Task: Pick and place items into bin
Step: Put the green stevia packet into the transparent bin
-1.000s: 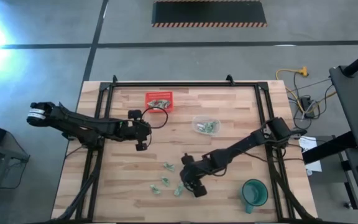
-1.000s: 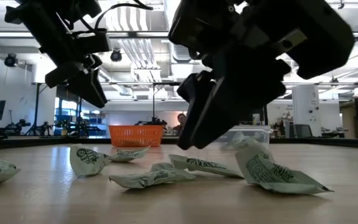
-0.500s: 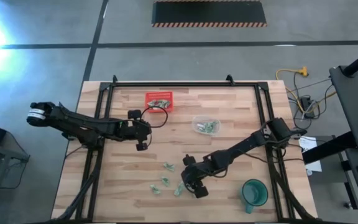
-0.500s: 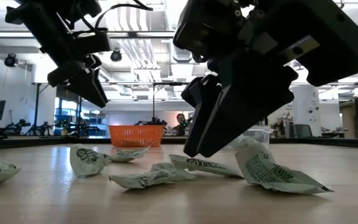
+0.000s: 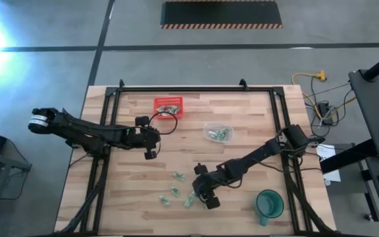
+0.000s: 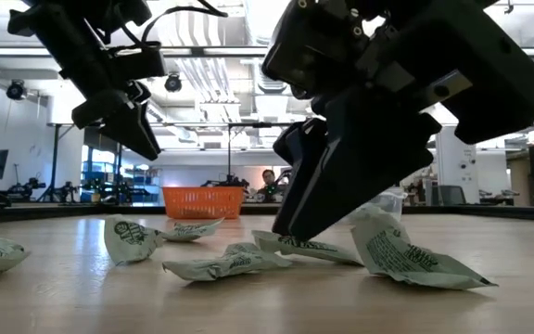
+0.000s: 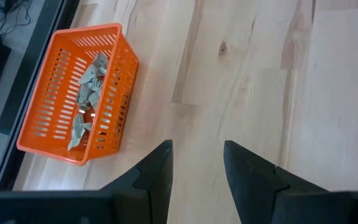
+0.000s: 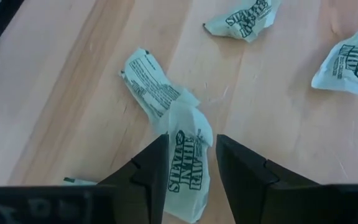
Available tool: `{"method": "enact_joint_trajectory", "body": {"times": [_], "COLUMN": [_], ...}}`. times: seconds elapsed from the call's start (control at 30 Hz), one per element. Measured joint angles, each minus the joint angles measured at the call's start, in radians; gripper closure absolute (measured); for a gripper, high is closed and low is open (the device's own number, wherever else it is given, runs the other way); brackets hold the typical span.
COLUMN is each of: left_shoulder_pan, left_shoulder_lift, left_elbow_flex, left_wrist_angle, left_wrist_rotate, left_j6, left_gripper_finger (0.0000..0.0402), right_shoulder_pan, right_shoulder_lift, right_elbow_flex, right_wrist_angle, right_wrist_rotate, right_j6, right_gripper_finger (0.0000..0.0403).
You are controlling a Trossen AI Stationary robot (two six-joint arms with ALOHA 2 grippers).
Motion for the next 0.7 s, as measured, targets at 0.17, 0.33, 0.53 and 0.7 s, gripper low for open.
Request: {"method": "enact_joint_trajectory", "body": {"times": [0.17, 0.33, 0.53, 0.7], "left_shoulder_pan": [0.000, 0.000, 0.000, 0.000], "left_shoulder_lift": [0.000, 0.000, 0.000, 0.000], "left_elbow_flex": [0.000, 0.000, 0.000, 0.000], "left_wrist_angle": [0.000, 0.000, -0.001, -0.001], "left_wrist_rotate": [0.000, 0.000, 0.000, 0.000], "left_j6": [-0.002, -0.002, -0.002, -0.002], "left_gripper_finger": [0.0275, 0.0275, 0.0275, 0.0275], "right_shoulder_pan": [0.001, 0.004, 0.003, 0.003], "right_shoulder_lift": [0.000, 0.000, 0.000, 0.000], "right_elbow_flex": [-0.010, -0.031, -0.046, -0.047], "right_wrist_angle": [0.003, 0.039, 0.050, 0.050], "right_wrist_rotate": [0.000, 0.000, 0.006, 0.006], "right_j6": [0.015, 0.017, 0.026, 0.000], "right_gripper_finger": [0.0282, 0.0282, 0.0302, 0.0343]}}
